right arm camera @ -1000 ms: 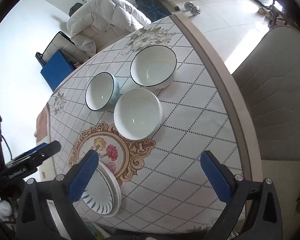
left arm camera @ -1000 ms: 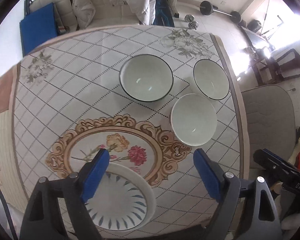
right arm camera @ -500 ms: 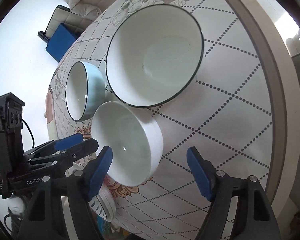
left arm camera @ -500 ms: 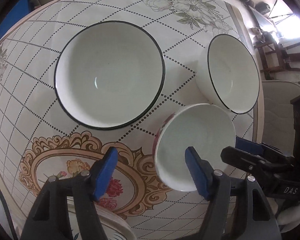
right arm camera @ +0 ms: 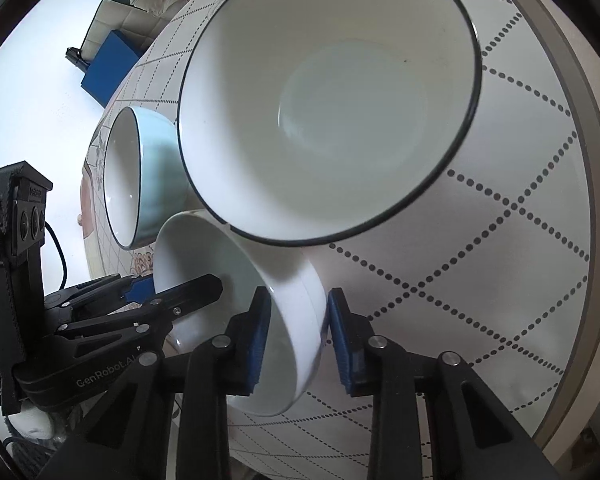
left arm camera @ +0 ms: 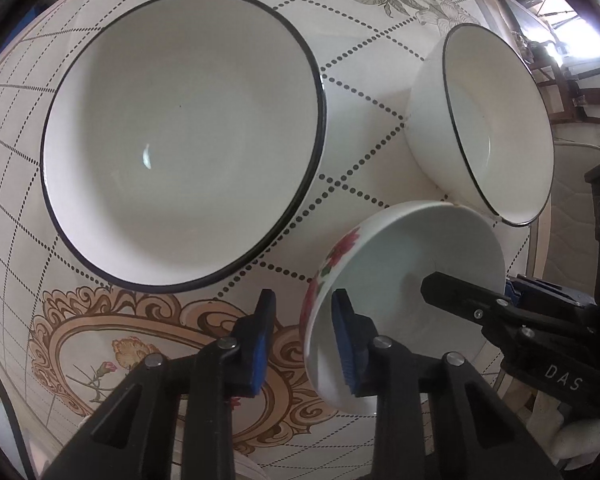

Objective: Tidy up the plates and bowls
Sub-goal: 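Close both grippers on the rim of the red-flower bowl, then carry the red-flower bowl with both grippers toward the plate stack and lower it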

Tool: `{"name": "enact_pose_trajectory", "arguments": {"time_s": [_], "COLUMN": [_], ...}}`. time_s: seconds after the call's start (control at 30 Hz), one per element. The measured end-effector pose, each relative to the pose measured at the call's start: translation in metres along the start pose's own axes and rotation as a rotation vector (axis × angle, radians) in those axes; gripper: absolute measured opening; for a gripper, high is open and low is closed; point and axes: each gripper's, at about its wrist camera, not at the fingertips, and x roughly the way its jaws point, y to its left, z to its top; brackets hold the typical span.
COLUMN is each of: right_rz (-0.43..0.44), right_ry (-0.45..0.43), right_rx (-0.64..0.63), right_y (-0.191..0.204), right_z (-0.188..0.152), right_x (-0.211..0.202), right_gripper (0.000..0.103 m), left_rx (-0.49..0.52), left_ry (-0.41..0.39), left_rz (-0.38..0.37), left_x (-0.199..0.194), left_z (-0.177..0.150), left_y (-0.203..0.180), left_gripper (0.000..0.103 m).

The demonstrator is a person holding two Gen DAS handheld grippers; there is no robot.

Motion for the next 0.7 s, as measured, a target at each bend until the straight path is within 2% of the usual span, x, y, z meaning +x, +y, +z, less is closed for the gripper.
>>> {"name": "enact_pose_trajectory", "arguments": {"time_s": [0.07, 0.17, 0.37, 0.47, 0.7], "right_rz": [0.015, 0.006, 0.037, 0.030, 0.017], "right_ry": [0.010, 0.012, 0.020, 0.022, 0.051], "right_rx": [0.010, 0.008, 0.025, 0.000, -0.019], "right_y": [-0.004, -0.007, -0.008, -0.003, -0.007], "right_z": [-0.004, -0.008, -0.024, -0.040, -0.093], "right_x": [0.001, 0.003, -0.005, -0.015, -0.033], "right_gripper": [0.019, 0.017, 0.017, 0.017, 0.017], "left_rx": [0.007, 0.029, 0.032, 0.052, 0.063], "left_ry": [0.003, -0.009, -0.023, -0.041, -0.053], "left_rz": [-0.013, 0.010, -0.003, 0.007, -0.035], "left_x": [0.001, -0.002, -0.012, -0.021, -0.028], "left_z": [-0.003, -0.007, -0.025, -0.041, -0.099], "left_y": [-0.002, -0.004, -0.010, -0.015, -0.028], "left_gripper": [0.020, 0.019, 0.019, 0.019, 0.019]}}
